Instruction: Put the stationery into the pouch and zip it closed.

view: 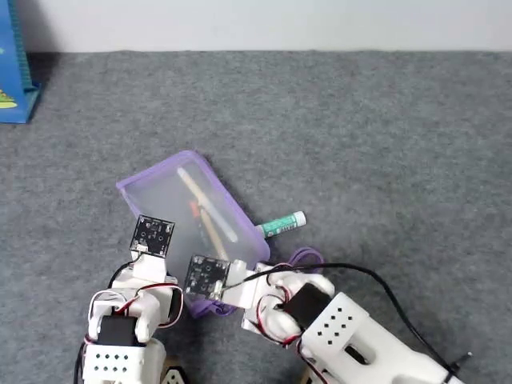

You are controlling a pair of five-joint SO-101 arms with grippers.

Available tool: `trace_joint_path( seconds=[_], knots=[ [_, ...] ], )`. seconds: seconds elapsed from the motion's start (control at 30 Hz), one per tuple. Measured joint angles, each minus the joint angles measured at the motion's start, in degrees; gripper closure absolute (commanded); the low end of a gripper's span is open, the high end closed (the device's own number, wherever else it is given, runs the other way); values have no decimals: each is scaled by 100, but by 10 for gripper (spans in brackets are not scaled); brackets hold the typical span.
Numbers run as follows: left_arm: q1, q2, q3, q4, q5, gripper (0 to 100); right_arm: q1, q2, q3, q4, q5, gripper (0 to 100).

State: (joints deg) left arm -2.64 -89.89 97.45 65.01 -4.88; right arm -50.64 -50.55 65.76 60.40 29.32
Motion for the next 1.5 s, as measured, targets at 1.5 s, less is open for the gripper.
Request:
trace_joint_path(
  seconds=[1.5],
  knots=[
    [-18, 0, 0, 0, 0, 985, -62, 1881, -440, -352, -237, 906]
  ],
)
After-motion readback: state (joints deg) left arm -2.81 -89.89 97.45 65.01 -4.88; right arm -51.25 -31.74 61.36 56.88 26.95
